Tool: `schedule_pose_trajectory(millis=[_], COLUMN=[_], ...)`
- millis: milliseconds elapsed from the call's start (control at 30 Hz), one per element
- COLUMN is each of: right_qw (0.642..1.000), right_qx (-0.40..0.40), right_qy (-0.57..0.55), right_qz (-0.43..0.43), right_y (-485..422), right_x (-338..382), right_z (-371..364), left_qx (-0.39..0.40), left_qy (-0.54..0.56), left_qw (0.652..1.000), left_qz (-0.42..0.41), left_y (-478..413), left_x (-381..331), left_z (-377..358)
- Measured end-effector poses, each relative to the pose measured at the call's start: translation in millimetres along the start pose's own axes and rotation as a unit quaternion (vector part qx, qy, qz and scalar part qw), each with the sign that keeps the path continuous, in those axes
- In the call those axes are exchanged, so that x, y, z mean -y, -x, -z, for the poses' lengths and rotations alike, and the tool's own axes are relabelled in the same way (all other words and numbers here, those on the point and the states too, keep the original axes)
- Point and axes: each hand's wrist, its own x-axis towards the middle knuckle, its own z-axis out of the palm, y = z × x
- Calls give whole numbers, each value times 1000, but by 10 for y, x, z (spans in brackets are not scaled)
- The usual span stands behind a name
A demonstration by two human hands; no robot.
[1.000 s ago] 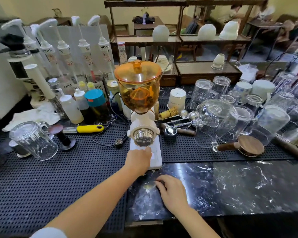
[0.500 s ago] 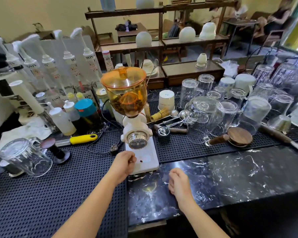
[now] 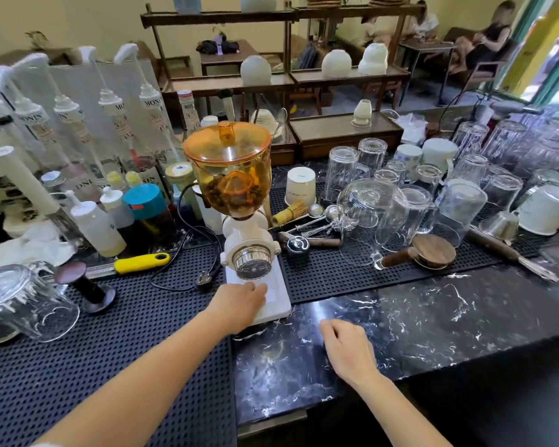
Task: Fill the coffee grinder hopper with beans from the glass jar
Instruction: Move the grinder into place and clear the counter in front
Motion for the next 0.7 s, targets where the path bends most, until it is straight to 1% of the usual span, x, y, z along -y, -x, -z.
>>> schedule_pose_trajectory(millis=[167, 267, 333, 367, 433, 467, 533, 600, 667, 700], right_qw=[999, 997, 995, 992, 984, 977, 958, 930, 903, 889], right_qx=[-32, -58, -81, -95, -122, -129, -126, -118, -109, -97], right_qy=[16, 39, 49, 50, 52, 55, 61, 55, 42, 34], right_qz=[1, -15, -44, -65, -120, -158, -250, -345, -413, -445], right_y=[103, 256, 415, 516, 762, 913, 1243, 1639, 2002, 2169], right_x=[-58, -117, -244, -348, -636, -821, -1205, -1657, -2098, -2325], right_z=[97, 213, 331, 398, 524, 577, 652, 716, 742, 743], left_qx=[45, 38, 23, 21, 9, 2, 5, 35, 89, 129], left_qy=[-35, -33, -12, -5, -4, -7, -23, -26, -25, -25], left_qw=[997, 998, 997, 996, 984, 973, 938, 889, 849, 838], left_qz=[-43, -46, -66, -90, -176, -231, -346, -455, -520, -529], left_y=[-108, -218, -270, -281, -281, -277, -246, -216, -202, -207], left_x=[-19, -108, -362, -570, -1100, -1407, -2018, -2684, -3289, -3570], left_z=[25, 97, 186, 245, 367, 411, 457, 450, 365, 289])
